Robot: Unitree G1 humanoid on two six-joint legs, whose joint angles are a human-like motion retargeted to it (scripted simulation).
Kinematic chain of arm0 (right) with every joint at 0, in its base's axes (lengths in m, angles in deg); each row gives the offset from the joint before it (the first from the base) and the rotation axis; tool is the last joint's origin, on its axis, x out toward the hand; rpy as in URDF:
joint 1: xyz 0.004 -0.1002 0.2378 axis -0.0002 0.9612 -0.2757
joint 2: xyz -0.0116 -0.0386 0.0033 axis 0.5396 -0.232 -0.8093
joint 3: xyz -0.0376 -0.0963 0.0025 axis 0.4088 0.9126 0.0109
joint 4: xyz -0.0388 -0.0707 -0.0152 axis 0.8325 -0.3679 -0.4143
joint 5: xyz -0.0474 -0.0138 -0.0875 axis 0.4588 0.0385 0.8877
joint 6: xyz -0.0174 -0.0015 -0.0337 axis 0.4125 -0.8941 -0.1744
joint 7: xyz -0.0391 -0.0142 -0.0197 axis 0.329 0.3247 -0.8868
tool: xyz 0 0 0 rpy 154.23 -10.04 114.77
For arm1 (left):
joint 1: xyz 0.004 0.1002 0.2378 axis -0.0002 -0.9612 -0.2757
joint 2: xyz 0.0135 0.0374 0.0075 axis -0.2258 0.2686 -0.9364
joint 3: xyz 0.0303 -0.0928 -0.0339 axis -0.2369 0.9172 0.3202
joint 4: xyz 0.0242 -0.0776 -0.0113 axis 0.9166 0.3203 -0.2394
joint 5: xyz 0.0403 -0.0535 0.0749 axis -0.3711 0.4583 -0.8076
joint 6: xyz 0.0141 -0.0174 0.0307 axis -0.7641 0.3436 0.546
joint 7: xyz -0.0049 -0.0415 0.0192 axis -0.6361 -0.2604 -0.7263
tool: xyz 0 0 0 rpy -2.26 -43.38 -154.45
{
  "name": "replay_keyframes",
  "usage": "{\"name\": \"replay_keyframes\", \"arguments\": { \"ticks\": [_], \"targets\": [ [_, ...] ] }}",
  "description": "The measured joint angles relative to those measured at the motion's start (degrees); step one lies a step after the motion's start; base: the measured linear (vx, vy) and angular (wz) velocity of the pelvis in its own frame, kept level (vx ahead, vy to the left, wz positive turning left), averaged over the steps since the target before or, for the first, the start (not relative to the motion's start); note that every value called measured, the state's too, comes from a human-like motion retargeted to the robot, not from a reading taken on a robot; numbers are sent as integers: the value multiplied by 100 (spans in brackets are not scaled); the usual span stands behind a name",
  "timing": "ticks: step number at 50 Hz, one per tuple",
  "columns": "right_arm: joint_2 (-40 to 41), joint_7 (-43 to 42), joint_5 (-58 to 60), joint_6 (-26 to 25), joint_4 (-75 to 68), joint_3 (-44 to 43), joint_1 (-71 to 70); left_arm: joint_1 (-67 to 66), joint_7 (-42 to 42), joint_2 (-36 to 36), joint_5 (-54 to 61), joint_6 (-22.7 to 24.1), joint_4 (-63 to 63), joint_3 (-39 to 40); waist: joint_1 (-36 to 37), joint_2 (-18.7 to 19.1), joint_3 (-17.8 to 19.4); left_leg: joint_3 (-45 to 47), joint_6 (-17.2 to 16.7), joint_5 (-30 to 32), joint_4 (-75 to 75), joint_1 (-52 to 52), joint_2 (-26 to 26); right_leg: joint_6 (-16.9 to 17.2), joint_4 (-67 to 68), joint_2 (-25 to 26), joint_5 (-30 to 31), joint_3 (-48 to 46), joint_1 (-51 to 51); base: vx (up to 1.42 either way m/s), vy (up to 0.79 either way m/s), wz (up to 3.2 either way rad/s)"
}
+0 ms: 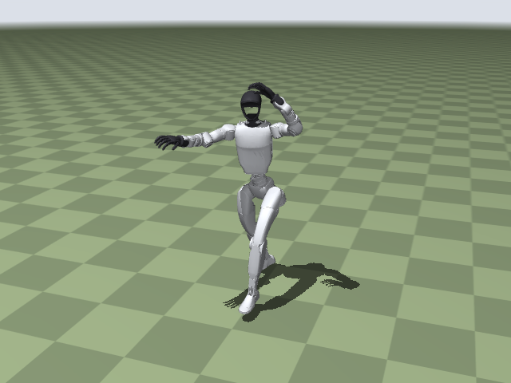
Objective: Kungfu
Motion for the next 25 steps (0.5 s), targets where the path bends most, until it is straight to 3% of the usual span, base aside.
{"name": "replay_keyframes", "arguments": {
  "ticks": [1, 2, 3, 5, 8, 10, 14, 20, 25],
  "targets": [
    [183, 480, 476, -786, -1004, 15, -320, -3, -12, 31, 16, -33, -12, 62, 35, -112, 86, 87, 83, -48, -2, 65, -200, -2, 36, -179, -155, -135, 121, 36, 2, 107],
    [311, 931, 762, -1235, -1777, 3, -592, 29, -27, 47, 22, -58, -30, 123, 69, -185, 189, 108, 131, -69, -5, 111, -364, -3, 59, -275, -271, -240, 236, 25, 1, 133],
    [326, 1323, 668, -1012, -2089, -63, -771, 127, -51, 33, 9, -66, -63, 185, 103, -182, 329, -2, 109, -39, -13, 122, -453, -4, 57, -207, -307, -288, 337, 2, -26, 116],
    [220, 1231, 16, -328, -1930, 4, -1042, 411, -60, -105, -91, -104, -149, 225, -25, -181, 591, -325, 25, 93, -61, 94, -560, 0, -13, 149, -245, -234, 463, -11, -48, 82],
    [537, -394, 236, 269, -1671, -202, -874, 101, -206, -291, -85, -104, -136, 394, -107, -298, 505, -228, -39, 21, -69, 150, -490, -2, 54, -13, -337, -235, 394, 19, -1, -21],
    [721, -511, 566, 649, -1662, -170, -921, 2, -206, -380, 60, -89, -106, 452, -93, -396, 525, -100, -35, -21, -82, 170, -366, -3, 112, -163, -403, -134, 296, 4, 2, -59],
    [840, -369, 463, 45, -1535, -311, -902, -108, -224, -253, 130, -104, -197, 592, -309, -327, 591, -190, -1, -55, -148, 213, -459, -29, 78, -60, -374, -137, 341, 1, -5, 11],
    [996, -705, 150, 223, -1362, -526, -732, -402, -447, -250, -114, -132, -396, 584, -499, -410, 460, -109, -121, -585, -56, 227, -426, -135, -13, -71, -256, -112, 320, 17, 0, -9],
    [1262, -1083, -1056, 81, -1236, -889, -572, -916, -479, -215, -53, -157, -707, 805, -477, -542, 500, -33, -410, -1298, 124, 398, -345, -204, -18, -183, 233, -144, 387, 25, 3, -28]
  ]
}}
